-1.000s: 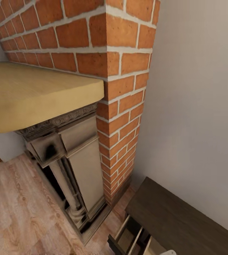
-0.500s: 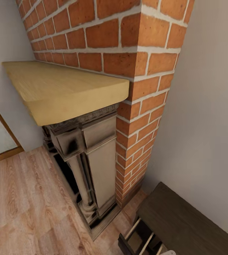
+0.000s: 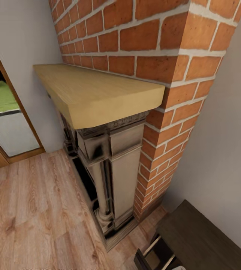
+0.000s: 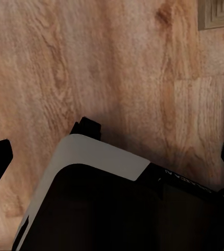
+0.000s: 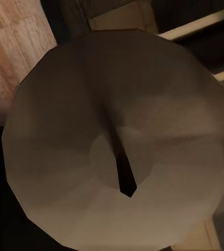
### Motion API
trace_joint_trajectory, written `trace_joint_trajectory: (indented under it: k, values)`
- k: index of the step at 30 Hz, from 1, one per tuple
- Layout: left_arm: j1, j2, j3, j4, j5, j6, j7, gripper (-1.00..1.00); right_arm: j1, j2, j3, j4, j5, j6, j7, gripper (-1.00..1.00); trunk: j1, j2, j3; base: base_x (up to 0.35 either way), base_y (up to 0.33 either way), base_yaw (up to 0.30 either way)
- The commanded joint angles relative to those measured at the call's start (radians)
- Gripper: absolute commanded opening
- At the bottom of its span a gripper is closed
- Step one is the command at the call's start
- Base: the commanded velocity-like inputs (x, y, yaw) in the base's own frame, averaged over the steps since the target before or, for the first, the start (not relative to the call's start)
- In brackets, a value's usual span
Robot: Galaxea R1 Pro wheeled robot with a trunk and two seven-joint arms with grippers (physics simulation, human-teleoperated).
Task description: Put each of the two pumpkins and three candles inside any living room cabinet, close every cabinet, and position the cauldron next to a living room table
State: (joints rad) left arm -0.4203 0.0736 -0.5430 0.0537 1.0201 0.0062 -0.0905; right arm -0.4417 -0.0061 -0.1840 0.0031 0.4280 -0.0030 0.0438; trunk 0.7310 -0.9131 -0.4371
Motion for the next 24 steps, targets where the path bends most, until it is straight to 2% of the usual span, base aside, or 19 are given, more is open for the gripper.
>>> trace_joint_trajectory:
  k: [1, 24]
  values:
    - [0.000, 0.000, 0.000, 0.000, 0.000, 0.000, 0.000, 1.00, 0.000, 0.000, 0.000, 0.000, 0.000, 0.000, -0.001, -1.00, 0.000, 0.000, 0.000, 0.000, 0.000, 0.286]
    - [0.000, 0.000, 0.000, 0.000, 0.000, 0.000, 0.000, 1.00, 0.001, 0.001, 0.000, 0.001, 0.000, 0.000, -0.001, -1.00, 0.000, 0.000, 0.000, 0.000, 0.000, 0.286]
